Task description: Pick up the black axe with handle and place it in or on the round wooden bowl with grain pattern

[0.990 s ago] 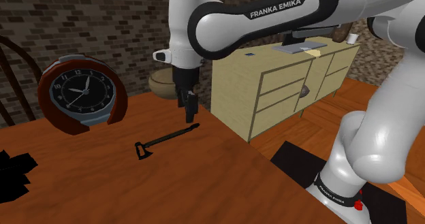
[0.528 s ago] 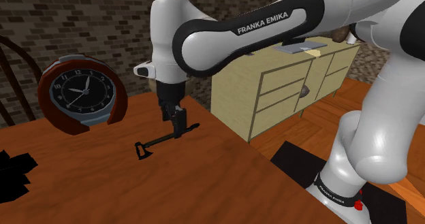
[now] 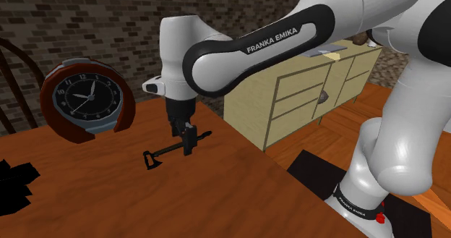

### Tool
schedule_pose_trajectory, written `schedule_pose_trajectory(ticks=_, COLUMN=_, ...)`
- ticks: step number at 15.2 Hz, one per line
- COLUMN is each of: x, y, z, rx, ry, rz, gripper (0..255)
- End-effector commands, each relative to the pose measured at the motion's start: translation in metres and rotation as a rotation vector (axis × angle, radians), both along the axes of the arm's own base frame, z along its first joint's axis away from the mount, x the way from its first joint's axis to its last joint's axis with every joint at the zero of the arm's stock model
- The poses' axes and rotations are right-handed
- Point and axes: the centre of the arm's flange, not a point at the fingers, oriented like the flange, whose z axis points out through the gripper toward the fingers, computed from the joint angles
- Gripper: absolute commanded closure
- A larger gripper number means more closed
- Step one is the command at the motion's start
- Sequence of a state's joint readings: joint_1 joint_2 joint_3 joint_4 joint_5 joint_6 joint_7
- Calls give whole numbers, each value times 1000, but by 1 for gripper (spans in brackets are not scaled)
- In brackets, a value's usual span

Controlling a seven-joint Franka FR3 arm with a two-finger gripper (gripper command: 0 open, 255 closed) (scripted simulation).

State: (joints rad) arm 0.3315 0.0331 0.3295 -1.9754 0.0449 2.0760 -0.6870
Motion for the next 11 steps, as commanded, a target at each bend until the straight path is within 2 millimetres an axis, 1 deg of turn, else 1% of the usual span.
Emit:
schedule_pose_trajectory(ticks=1, x=0, y=0, z=0, rx=0, ry=0, rz=0, gripper=0)
schedule_pose_trajectory(ticks=4, x=0, y=0, z=0, rx=0, ry=0, rz=0, gripper=0)
schedule_pose_trajectory(ticks=5, x=0, y=0, z=0, rx=0, ry=0, rz=0, gripper=255)
schedule_pose_trajectory(ticks=11, x=0, y=-3, z=0, rx=0, ry=0, rz=0, gripper=255)
